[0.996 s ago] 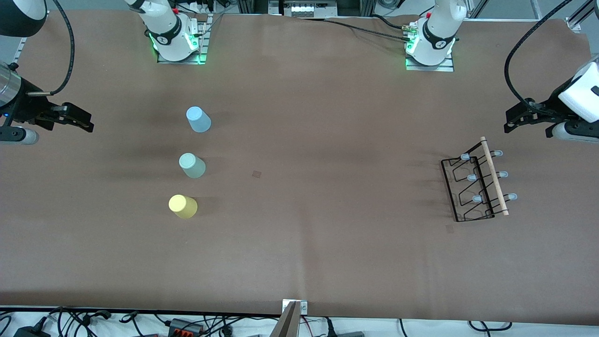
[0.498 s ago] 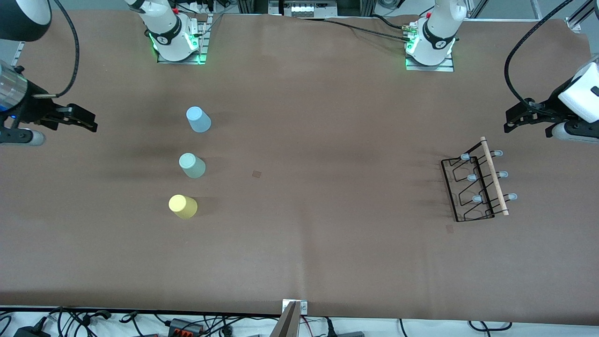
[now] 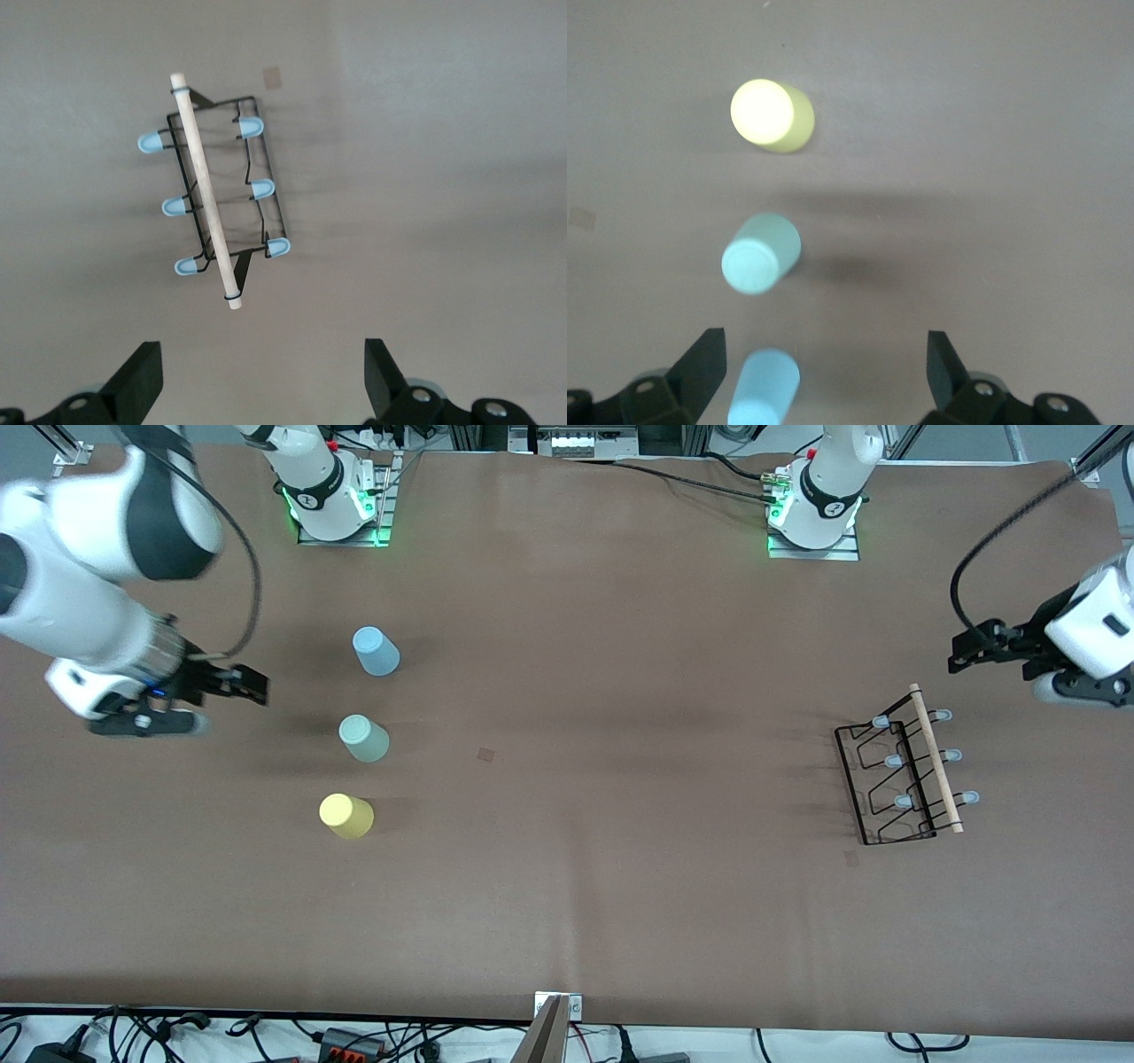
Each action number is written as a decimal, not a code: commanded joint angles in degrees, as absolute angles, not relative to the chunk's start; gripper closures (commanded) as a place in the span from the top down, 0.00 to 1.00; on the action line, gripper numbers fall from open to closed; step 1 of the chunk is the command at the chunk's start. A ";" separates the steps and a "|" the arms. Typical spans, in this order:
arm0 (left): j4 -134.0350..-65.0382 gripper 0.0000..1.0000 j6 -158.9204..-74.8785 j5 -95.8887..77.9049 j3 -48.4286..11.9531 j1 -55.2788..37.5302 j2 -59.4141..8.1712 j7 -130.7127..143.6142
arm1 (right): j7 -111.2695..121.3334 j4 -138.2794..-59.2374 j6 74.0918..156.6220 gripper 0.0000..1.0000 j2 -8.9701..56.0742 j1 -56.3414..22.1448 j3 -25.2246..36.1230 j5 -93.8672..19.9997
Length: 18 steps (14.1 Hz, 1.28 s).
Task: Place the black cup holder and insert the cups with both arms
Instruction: 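Grasp the teal cup with the right gripper while the left gripper grasps the handle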
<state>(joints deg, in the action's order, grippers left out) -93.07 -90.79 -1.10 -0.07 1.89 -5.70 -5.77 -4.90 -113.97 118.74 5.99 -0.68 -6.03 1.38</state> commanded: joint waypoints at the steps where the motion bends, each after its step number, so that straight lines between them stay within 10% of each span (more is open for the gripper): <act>1: -91.49 1.00 -87.81 -0.26 -0.18 2.11 -8.70 -6.86 | -9.20 -123.20 132.84 1.00 6.49 -3.24 -5.80 0.97; 12: -110.36 0.85 -123.09 0.97 -0.17 6.06 -13.72 -4.22 | -15.29 -128.58 147.91 1.00 15.03 -7.73 -5.80 0.97; 18: -115.75 0.35 -131.66 0.97 -0.09 6.42 -13.54 -5.10 | -15.38 -130.42 152.12 1.00 17.31 -8.17 -5.80 0.97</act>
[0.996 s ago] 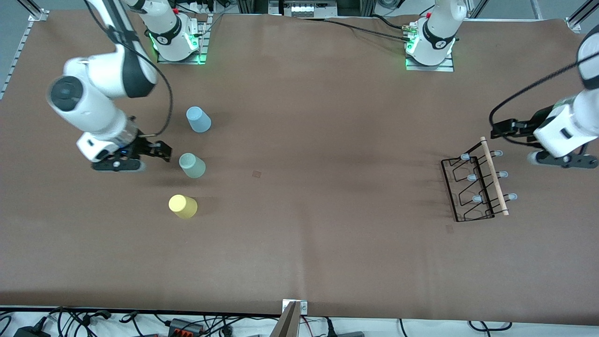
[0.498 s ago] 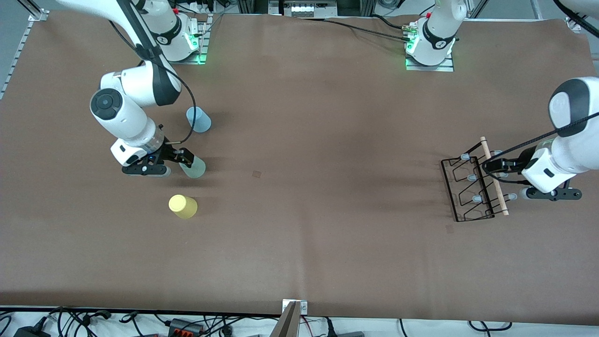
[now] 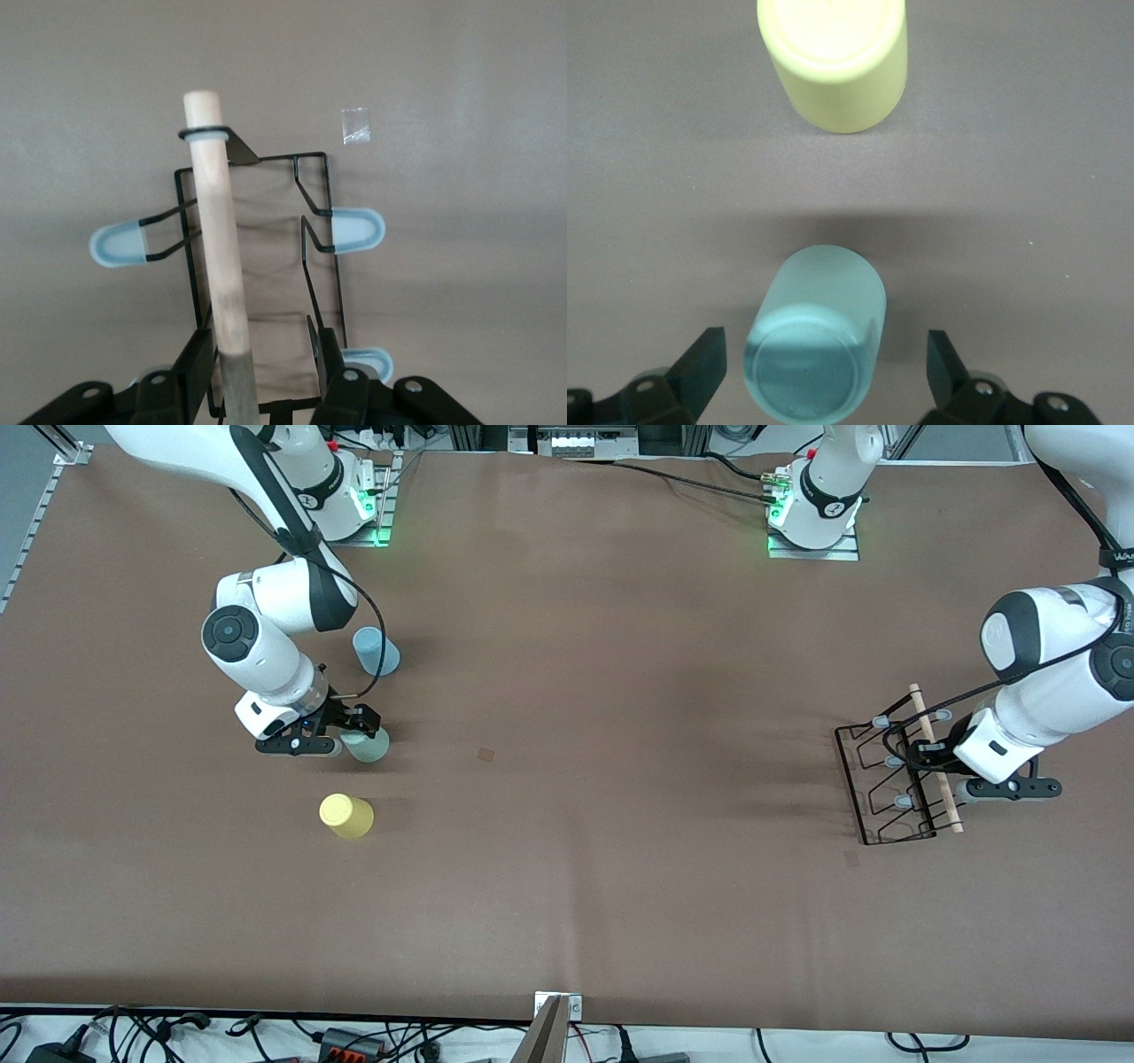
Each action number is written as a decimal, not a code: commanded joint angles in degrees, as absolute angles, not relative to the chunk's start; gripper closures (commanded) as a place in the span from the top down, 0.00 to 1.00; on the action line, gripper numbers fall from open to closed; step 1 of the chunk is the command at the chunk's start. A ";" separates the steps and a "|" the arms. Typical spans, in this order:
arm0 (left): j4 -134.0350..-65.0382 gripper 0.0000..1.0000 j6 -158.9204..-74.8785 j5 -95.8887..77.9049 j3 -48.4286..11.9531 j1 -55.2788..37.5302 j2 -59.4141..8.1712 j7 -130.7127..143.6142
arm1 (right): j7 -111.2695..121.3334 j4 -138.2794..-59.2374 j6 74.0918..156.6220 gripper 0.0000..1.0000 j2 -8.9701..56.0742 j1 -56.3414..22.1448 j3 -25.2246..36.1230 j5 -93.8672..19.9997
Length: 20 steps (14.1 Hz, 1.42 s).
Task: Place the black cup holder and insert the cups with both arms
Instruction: 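Grasp the teal cup with the right gripper while the left gripper grasps the handle, then carry the wire holder to the table middle with the left gripper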
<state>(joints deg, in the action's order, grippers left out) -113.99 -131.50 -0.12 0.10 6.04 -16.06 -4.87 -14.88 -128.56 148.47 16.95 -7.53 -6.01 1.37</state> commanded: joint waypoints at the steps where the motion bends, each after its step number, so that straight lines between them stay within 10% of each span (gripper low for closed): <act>1: -115.84 0.26 -131.14 0.97 -0.09 6.42 -13.54 -4.92 | -15.38 -130.60 152.57 1.00 17.75 -8.17 -5.80 0.97; 9: -112.52 0.01 -126.59 0.97 -0.52 7.82 -12.92 -4.75 | -15.29 -130.69 152.40 1.00 18.46 -8.26 -5.80 1.05; 12: -104.88 0.01 -121.21 0.97 -1.40 6.95 -13.27 -6.67 | -15.29 -130.61 152.31 0.30 18.46 -8.17 -5.80 1.05; 14: -102.14 0.01 -119.11 0.97 -3.77 5.54 -13.27 -6.51 | -15.38 -130.61 152.14 0.03 18.46 -8.17 -5.80 1.05; 20: -100.46 0.01 -116.72 0.88 -16.07 4.66 -13.80 6.20 | -9.95 -129.99 145.21 0.00 13.81 -7.82 -5.71 1.32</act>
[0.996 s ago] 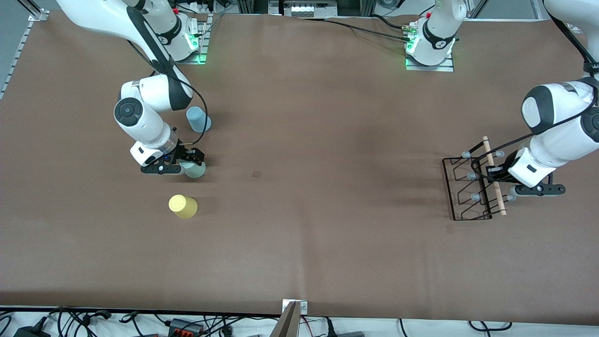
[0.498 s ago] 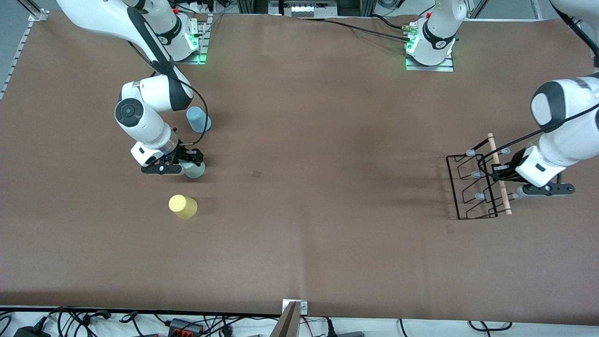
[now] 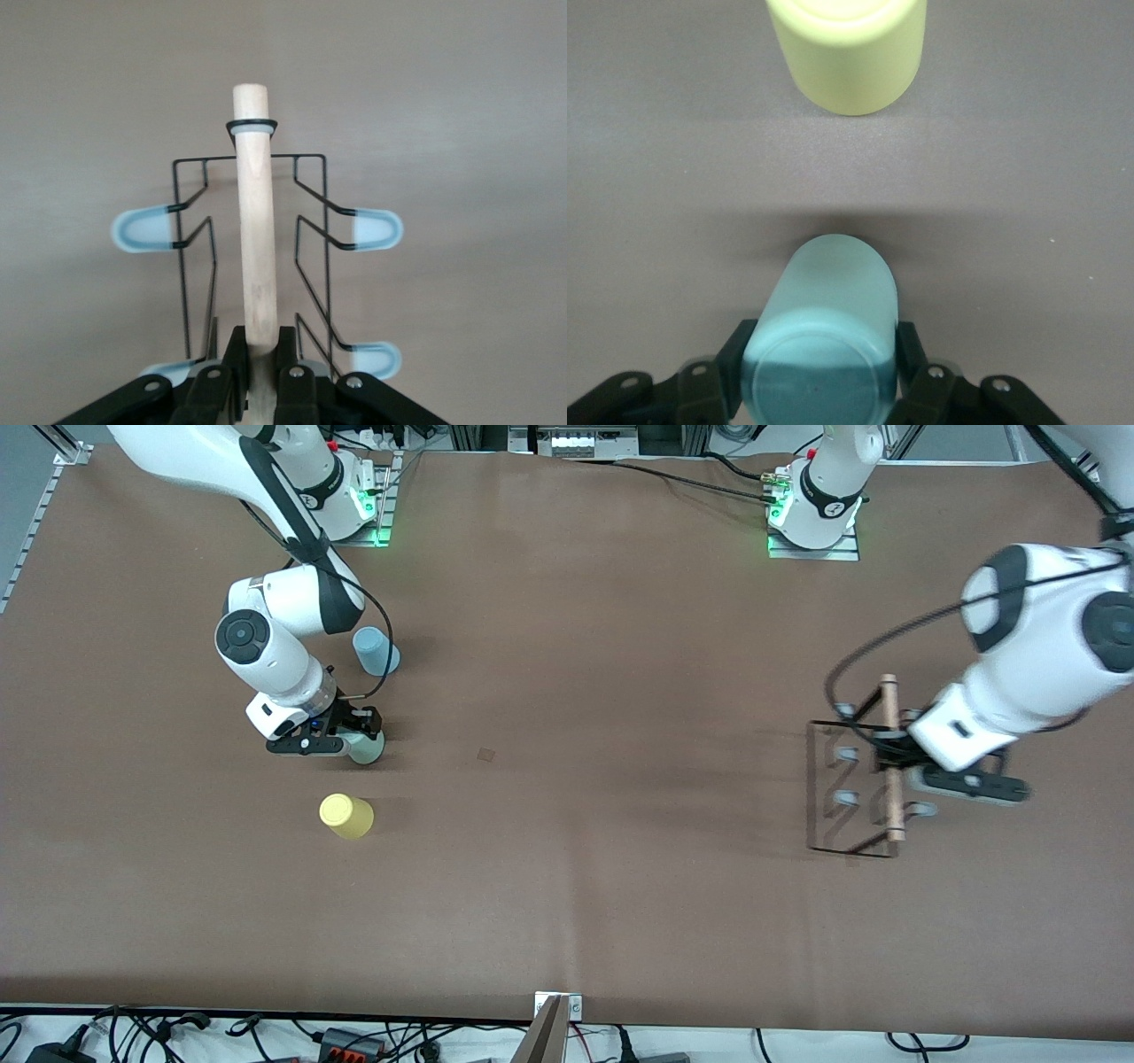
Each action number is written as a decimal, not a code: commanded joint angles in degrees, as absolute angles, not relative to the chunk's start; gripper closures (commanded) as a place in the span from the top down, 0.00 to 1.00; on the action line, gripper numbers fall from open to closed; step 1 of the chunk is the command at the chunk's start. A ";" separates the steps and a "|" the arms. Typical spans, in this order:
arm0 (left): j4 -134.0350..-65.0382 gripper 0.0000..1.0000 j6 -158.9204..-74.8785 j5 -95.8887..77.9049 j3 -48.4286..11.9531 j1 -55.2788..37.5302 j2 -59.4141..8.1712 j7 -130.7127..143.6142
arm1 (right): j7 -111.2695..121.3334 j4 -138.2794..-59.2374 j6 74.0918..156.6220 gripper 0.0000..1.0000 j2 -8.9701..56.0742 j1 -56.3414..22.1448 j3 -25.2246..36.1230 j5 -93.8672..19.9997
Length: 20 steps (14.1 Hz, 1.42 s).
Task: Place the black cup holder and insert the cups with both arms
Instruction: 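Carry the wire holder to the table middle with the left gripper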
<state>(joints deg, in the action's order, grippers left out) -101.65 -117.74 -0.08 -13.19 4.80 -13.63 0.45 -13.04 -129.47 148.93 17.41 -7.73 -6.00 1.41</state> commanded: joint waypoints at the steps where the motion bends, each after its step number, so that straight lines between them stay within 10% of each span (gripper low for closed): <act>1: -100.28 0.01 -116.98 0.88 -17.13 3.96 -14.15 10.33 | -7.76 -129.90 143.72 0.00 12.49 -7.56 -5.45 1.32; 14: -99.67 0.01 -127.43 0.97 -18.11 -17.66 -22.49 36.55 | -3.43 -112.34 108.48 0.00 3.08 -5.45 -4.04 1.49; 20: -99.67 0.01 -128.06 0.97 -18.11 -21.35 -24.96 38.84 | -3.52 -110.92 106.52 0.00 3.60 -6.77 -4.22 1.41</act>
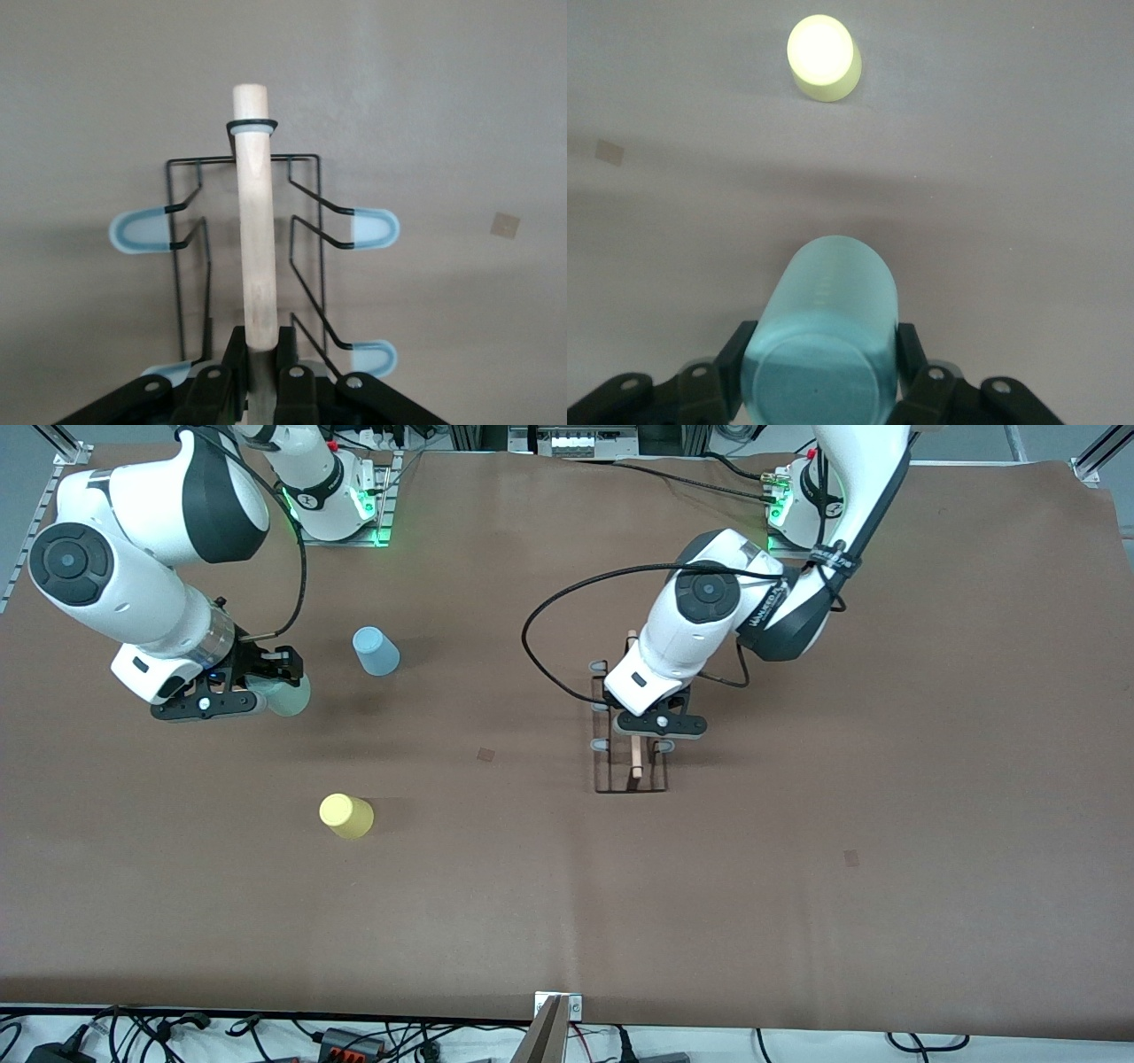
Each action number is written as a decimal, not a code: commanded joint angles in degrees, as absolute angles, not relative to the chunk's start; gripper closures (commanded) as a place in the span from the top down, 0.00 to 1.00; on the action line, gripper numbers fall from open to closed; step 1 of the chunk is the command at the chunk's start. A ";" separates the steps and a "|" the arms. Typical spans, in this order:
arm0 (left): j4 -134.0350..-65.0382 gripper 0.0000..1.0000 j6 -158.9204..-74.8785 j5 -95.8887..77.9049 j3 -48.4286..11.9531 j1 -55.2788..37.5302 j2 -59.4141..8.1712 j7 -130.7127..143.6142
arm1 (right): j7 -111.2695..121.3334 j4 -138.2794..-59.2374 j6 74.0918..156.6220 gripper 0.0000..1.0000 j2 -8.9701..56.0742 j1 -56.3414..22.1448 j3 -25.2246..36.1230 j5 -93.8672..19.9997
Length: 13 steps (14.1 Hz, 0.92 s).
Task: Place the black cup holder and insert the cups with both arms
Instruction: 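Set down the holder and open the left gripper while the right gripper holds the cup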
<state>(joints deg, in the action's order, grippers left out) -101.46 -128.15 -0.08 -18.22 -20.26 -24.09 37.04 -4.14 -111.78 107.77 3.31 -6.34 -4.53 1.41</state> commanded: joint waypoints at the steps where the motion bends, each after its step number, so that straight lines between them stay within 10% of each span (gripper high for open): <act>1: -99.67 0.01 -128.06 0.97 -18.02 -21.88 -25.22 39.11 | -3.60 -111.00 106.44 0.00 3.60 -6.77 -4.22 1.41; 7: -99.76 0.07 -129.64 0.97 -18.11 -22.06 -26.28 39.37 | -5.01 -111.53 106.26 0.00 3.60 -8.09 -4.22 1.05; 9: -99.67 0.86 -129.73 0.97 -17.75 -21.80 -26.02 39.29 | -5.01 -111.53 105.65 0.00 3.60 -8.17 -4.13 0.97; 13: -99.41 1.00 -123.16 0.97 -17.31 -19.17 -20.23 38.59 | -10.70 -111.45 105.38 0.02 3.43 -9.92 -4.39 -2.01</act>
